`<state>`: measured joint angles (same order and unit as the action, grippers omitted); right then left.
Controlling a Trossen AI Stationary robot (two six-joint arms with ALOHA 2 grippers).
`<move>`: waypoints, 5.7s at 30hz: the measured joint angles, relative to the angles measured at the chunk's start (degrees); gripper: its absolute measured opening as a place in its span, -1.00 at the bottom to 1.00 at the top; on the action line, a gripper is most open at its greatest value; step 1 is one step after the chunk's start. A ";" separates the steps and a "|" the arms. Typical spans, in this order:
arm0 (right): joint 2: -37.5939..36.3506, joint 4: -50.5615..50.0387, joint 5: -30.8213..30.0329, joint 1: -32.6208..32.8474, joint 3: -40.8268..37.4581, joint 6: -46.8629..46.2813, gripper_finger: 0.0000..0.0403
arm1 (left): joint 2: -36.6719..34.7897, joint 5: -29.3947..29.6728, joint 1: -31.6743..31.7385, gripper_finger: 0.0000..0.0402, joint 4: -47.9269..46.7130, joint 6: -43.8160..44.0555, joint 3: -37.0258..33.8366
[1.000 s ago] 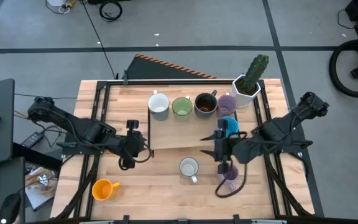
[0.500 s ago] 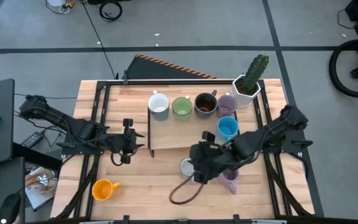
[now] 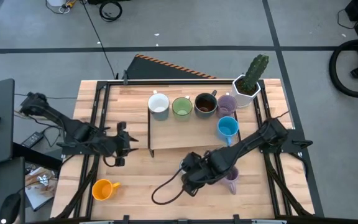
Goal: Place coffee mugs
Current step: Put the white mug on the shelf aligned with the other dark green mug on the shelf
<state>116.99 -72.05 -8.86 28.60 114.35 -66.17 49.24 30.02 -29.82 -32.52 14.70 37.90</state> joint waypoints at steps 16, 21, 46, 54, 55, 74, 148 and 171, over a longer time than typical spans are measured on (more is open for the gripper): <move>5.83 -0.06 12.33 -1.25 0.02 -18.63 -0.18 | -9.92 3.90 -6.78 -0.20 26.20 -3.32 -19.74; 5.81 -0.27 9.80 -1.31 0.04 -20.13 -0.18 | -15.37 3.87 -7.37 -0.20 26.81 -2.32 -23.48; 5.72 11.17 6.38 -2.68 -10.29 -19.15 -0.20 | -18.54 3.85 -7.33 -0.20 26.26 -0.73 -25.37; 5.79 13.85 6.20 -3.04 -12.05 -19.38 -0.43 | -18.54 3.85 -7.33 -0.20 26.24 -0.76 -25.37; 5.79 14.04 6.10 -3.13 -12.05 -19.38 -0.48 | -18.52 3.85 -7.33 -0.20 26.24 -0.76 -25.37; 5.75 15.16 5.40 -3.09 -3.47 -13.09 -0.66 | -18.50 4.29 -7.33 -0.20 24.71 -0.28 -25.37; -2.11 -17.95 -5.79 -17.56 20.54 5.17 0.11 | -18.84 4.15 -7.68 -0.20 14.18 -0.44 -10.46; -2.52 -17.99 -12.66 -10.25 15.74 9.58 -0.18 | 9.38 5.98 8.68 -0.20 41.17 -13.08 -4.14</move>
<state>114.48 -90.04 -21.52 18.35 130.09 -56.59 58.62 36.00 -21.14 8.64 1.62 33.76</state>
